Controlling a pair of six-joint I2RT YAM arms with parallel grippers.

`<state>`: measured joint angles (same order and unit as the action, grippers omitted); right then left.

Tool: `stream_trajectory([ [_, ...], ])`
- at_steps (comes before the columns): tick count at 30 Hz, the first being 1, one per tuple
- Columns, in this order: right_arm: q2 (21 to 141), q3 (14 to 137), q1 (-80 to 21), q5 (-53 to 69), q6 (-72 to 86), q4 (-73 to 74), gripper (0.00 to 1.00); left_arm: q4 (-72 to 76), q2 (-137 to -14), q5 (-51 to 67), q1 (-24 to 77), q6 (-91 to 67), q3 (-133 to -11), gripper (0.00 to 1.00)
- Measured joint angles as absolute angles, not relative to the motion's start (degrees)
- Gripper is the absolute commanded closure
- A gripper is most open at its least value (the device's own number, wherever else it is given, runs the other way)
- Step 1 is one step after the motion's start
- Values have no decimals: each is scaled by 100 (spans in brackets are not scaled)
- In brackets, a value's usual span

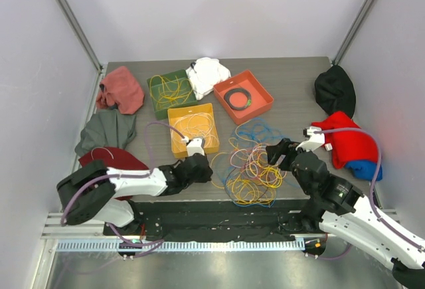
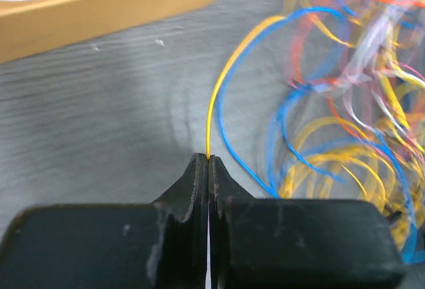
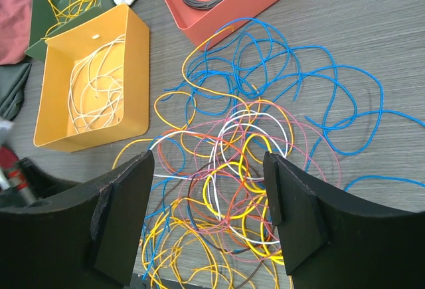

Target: Untangle the cables

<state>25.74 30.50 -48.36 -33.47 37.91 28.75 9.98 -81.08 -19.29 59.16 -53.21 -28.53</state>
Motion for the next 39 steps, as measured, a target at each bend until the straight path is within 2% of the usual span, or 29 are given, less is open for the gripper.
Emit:
stream_trajectory([
  [5, 2578, 3050, -4836, -3345, 3789, 2871, 25, 176, -6766, -2222, 6578, -4803, -3061, 100],
  [8, 2576, 3052, -4836, -3343, 3787, 2860, 25, -248, -6038, -2438, 6890, -4375, -3846, 100],
  [12, 2574, 3055, -4836, -3330, 3769, 2818, 25, -558, -5793, -2668, 6914, -3653, -5343, 100],
  [27, 2276, 3326, -4836, -3205, 3684, 2742, 25, -1492, -7238, -3210, 6910, -869, -9649, 100],
  [39, 2329, 3356, -4836, -2803, 3581, 2408, 25, -1861, -8337, -3406, 6910, 346, -12468, 100],
])
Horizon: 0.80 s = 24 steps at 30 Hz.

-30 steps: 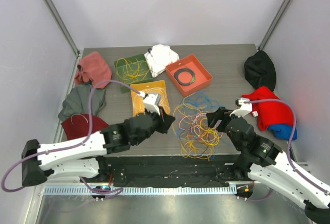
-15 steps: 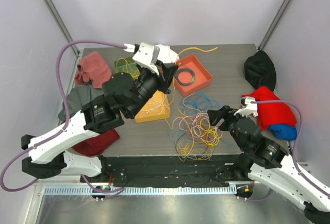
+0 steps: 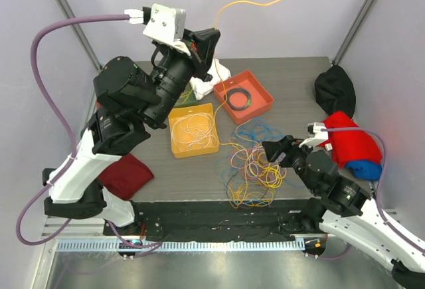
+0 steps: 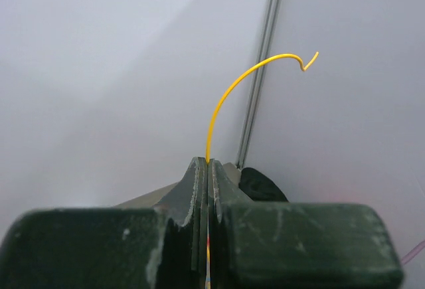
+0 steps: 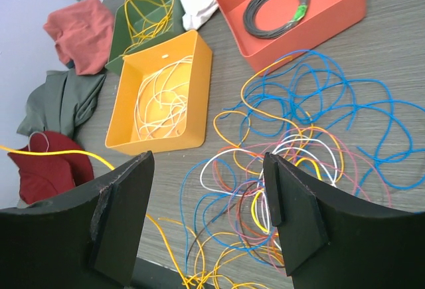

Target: Untangle the cables

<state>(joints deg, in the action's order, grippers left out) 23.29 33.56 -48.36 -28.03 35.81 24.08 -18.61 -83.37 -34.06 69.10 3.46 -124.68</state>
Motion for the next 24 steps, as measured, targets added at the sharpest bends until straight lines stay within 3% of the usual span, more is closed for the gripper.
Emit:
stream_trajectory([
  [19, 2755, 2884, -4836, -921, 3553, 1555, 26, -1986, -8665, -3400, 6910, 613, -12763, 100],
  [23, 2635, 2611, -4836, -880, 3575, 1575, 38, -1999, -8661, -3400, 6910, 624, -12722, 100],
  [24, 2648, 2550, -4836, -878, 3586, 1566, 46, -1997, -8659, -3400, 6910, 624, -12698, 100],
])
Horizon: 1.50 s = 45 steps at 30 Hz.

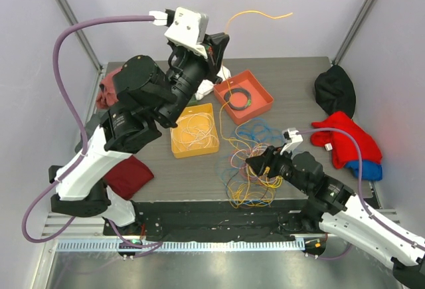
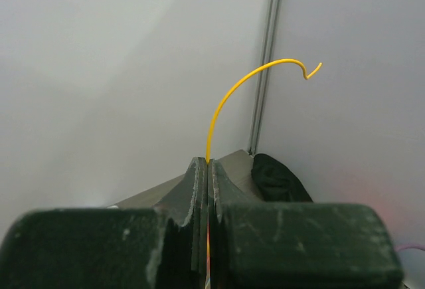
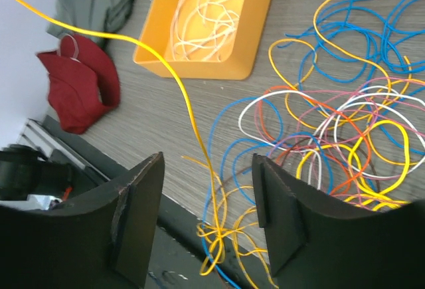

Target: Untangle the cables

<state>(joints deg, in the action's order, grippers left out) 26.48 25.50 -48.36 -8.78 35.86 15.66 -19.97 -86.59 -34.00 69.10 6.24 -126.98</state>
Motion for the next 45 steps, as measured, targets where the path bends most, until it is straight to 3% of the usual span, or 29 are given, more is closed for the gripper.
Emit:
stream_trajectory([
  [5, 3061, 2434, -4836, -854, 3592, 1393, 68, -2001, -8628, -3402, 6910, 620, -12521, 100],
  [10, 3627, 2469, -4836, -873, 3494, 1048, 97, -1997, -8473, -3406, 6910, 609, -12239, 100],
  [11, 3726, 2497, -4836, -888, 3450, 1033, 99, -1997, -8414, -3422, 6910, 602, -12156, 100],
  [18, 3868, 3548, -4836, -1170, 3127, 1411, 99, -1826, -7760, -3566, 6910, 460, -11203, 100],
  [25, 4213, 6071, -4836, -1492, 2467, 1715, 99, -1479, -6759, -3747, 6886, -250, -9146, 100],
  [30, 4504, 7039, -4836, -1540, 2202, 1780, 99, -1221, -6530, -3507, 6849, -1037, -7738, 98],
  [37, 4838, 7308, -4836, -1535, 2086, 2043, 99, -207, -6233, -2683, 6849, -1590, -6007, 85],
  [41, 4882, 7258, -4836, -1540, 2091, 2211, 99, 362, -6195, -2309, 6849, -1765, -5854, 65],
  [45, 4794, 7085, -4836, -1540, 2130, 2231, 99, 1009, -6173, -1957, 6849, -1968, -5653, 55],
])
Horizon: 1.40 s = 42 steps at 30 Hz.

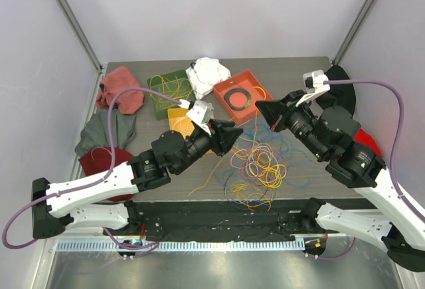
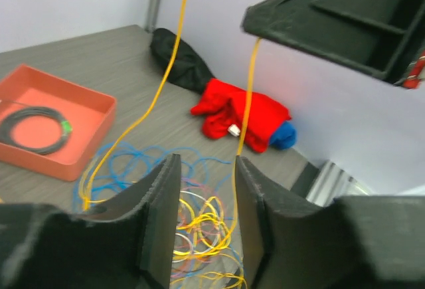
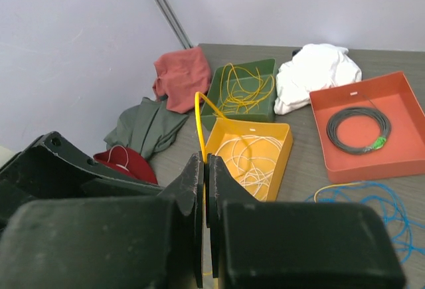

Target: Untangle the cables

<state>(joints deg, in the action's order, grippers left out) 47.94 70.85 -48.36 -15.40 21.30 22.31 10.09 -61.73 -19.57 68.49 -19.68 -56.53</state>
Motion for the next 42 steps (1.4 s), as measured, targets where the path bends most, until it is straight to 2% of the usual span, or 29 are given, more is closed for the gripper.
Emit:
stream_trajectory([
  [4, 4735, 6823, -4836, -1535, 2202, 2233, 99, 1361, -6189, -1691, 6849, -2112, -5439, 41],
  [10, 4751, 6637, -4836, -1492, 2353, 2235, 99, 1758, -6355, -1365, 6849, -2217, -5382, 32],
  [24, 4628, 6458, -4836, -1129, 2766, 2093, 99, 2060, -6980, -1356, 6849, -2226, -5310, 31],
  [26, 4558, 6453, -4836, -1050, 2827, 2073, 99, 2067, -7030, -1470, 6849, -2204, -5310, 38],
  [27, 4528, 6453, -4836, -1015, 2851, 2062, 99, 2073, -7046, -1525, 6849, -2200, -5310, 60],
  [29, 4449, 6434, -4836, -945, 2904, 2023, 98, 2095, -7094, -1640, 6849, -2161, -5317, 88],
  [30, 4410, 6414, -4836, -926, 2915, 2012, 83, 2082, -7131, -1702, 6849, -2108, -5339, 100],
  [33, 4307, 6351, -4836, -952, 2956, 2025, 47, 1922, -7240, -1911, 6842, -1984, -5500, 100],
  [36, 4185, 6276, -4836, -1050, 2974, 2091, 41, 1479, -7260, -2102, 6766, -1929, -5765, 100],
  [42, 3728, 5957, -4836, -1404, 2963, 2255, 41, 587, -7074, -2303, 6357, -2097, -5940, 100],
])
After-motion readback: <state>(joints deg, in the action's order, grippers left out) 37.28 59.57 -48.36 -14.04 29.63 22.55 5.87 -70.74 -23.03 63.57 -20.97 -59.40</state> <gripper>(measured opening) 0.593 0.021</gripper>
